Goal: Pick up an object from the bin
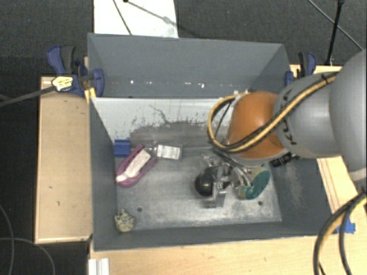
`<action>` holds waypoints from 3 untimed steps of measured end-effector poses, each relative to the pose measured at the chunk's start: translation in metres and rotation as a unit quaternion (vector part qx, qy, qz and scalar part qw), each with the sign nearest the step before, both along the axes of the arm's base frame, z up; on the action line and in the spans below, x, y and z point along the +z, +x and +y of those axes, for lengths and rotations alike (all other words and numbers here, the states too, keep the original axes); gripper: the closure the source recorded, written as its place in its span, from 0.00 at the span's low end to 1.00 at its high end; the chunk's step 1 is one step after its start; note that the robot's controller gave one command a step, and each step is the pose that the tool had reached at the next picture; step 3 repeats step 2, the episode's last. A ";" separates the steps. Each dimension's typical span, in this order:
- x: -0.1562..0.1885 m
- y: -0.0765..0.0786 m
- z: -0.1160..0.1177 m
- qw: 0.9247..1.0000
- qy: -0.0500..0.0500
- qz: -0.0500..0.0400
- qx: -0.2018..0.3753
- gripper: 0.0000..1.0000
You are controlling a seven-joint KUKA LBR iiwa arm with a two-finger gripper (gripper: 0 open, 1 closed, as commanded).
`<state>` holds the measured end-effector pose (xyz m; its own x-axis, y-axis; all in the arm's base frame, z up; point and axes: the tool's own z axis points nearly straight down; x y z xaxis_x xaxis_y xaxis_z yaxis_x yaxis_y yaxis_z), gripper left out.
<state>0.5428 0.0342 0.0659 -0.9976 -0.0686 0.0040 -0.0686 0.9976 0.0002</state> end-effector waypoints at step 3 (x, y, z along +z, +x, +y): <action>0.179 0.013 -0.007 1.000 0.000 -0.007 0.014 1.00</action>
Offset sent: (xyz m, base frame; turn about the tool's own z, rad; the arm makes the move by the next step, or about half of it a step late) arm 0.0000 0.0000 0.0000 0.0000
